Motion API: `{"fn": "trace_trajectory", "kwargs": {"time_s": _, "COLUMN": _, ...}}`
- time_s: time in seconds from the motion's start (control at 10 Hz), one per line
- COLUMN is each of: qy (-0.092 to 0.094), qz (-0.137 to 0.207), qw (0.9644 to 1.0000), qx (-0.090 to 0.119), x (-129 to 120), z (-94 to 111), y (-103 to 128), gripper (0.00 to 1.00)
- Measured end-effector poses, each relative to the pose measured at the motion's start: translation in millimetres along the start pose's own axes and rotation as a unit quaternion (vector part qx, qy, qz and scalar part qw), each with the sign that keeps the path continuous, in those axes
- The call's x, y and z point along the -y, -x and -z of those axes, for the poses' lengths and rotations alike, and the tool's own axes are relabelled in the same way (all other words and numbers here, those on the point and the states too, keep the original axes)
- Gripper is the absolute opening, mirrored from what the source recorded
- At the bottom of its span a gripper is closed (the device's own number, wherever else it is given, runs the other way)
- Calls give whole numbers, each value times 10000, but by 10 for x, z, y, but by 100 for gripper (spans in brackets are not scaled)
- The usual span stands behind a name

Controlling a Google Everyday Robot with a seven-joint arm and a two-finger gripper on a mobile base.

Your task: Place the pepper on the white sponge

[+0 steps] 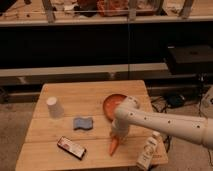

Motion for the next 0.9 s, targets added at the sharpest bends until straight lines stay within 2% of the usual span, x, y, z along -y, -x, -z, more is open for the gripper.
{"fn": "trace_trajectory", "kwargs": {"time_s": 0.1, "qy": -52, "qz": -185, "qw": 9997, "qx": 121, "x": 42, "z": 102, "y": -6, "gripper": 0}}
{"fn": "trace_trajectory", "kwargs": {"time_s": 0.2, "qy": -192, "qz": -490, "qw": 9980, "qx": 353, "x": 119, "z": 233, "y": -16, "gripper": 0}}
{"fn": "trace_trajectory", "kwargs": {"time_s": 0.3, "qy": -523, "qz": -885, "qw": 9922, "qx": 709, "x": 224, "z": 374, "y": -39, "gripper": 0}}
{"fn": "trace_trajectory", "kwargs": {"time_s": 0.4, "qy": -867, "qz": -1163, "qw": 9845, "qx": 986, "x": 317, "z": 496, "y": -62, "gripper": 0}}
{"fn": "trace_trajectory", "kwargs": {"time_s": 0.5, "qy": -1087, "qz": -1405, "qw": 9776, "qx": 1132, "x": 480, "z": 610, "y": -100, "gripper": 0}}
{"fn": "trace_trajectory", "kwargs": {"time_s": 0.6, "qy": -1148, "qz": -1675, "qw": 9719, "qx": 1194, "x": 658, "z": 680, "y": -152, "gripper": 0}}
{"fn": "trace_trajectory", "kwargs": {"time_s": 0.7, "qy": -1134, "qz": -1876, "qw": 9679, "qx": 1230, "x": 889, "z": 700, "y": -154, "gripper": 0}}
{"fn": "trace_trajectory", "kwargs": {"time_s": 0.8, "qy": -1105, "qz": -1979, "qw": 9662, "qx": 1228, "x": 1048, "z": 707, "y": -151, "gripper": 0}}
{"fn": "trace_trajectory", "kwargs": {"time_s": 0.9, "qy": -958, "qz": -2016, "qw": 9678, "qx": 1162, "x": 1284, "z": 695, "y": -120, "gripper": 0}}
